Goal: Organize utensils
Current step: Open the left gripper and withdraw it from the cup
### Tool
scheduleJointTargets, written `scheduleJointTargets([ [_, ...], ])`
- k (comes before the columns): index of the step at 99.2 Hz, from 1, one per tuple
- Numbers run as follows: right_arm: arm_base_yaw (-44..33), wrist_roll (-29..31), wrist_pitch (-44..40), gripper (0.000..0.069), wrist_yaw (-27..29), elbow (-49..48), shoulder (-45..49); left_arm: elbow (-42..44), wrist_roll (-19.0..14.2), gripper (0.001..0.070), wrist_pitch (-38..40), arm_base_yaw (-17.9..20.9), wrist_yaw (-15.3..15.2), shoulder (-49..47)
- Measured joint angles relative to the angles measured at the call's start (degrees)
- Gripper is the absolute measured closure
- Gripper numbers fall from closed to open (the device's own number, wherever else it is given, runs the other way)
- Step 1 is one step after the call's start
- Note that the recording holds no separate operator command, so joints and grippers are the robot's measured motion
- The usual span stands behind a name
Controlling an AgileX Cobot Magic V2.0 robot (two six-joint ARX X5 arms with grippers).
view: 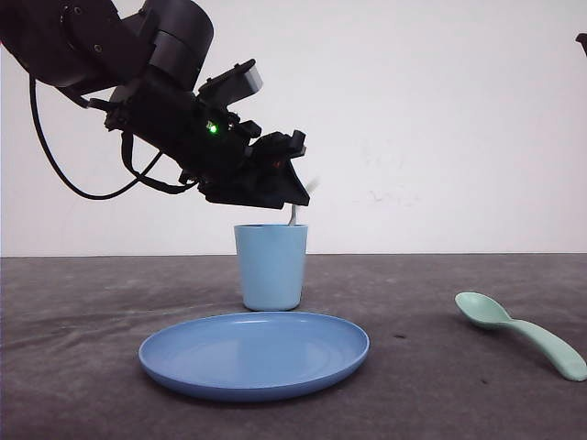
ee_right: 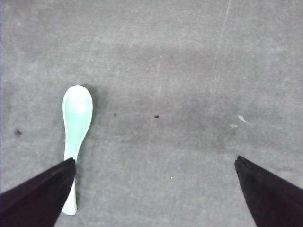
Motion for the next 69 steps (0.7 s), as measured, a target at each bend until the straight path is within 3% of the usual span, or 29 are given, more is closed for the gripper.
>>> scheduleJointTargets([
  [20,0.6,0.0,3.0,0.0011,-8.9,-0.6,2.4,0.0,0.0,0.0473,-7.7,0.5,0.0,-7.7],
  [33,2.6,0.0,4.5,0.0011,-10.8,-0.7,7.0,0.0,-0.3,0.0473,-16.8,2.3,0.0,-16.2],
  [69,7.7,0.0,14.3,0.0011,-13.3,-0.9,21.9,0.0,-4.5,0.0473,-40.5,14.0,-0.2,-39.1],
])
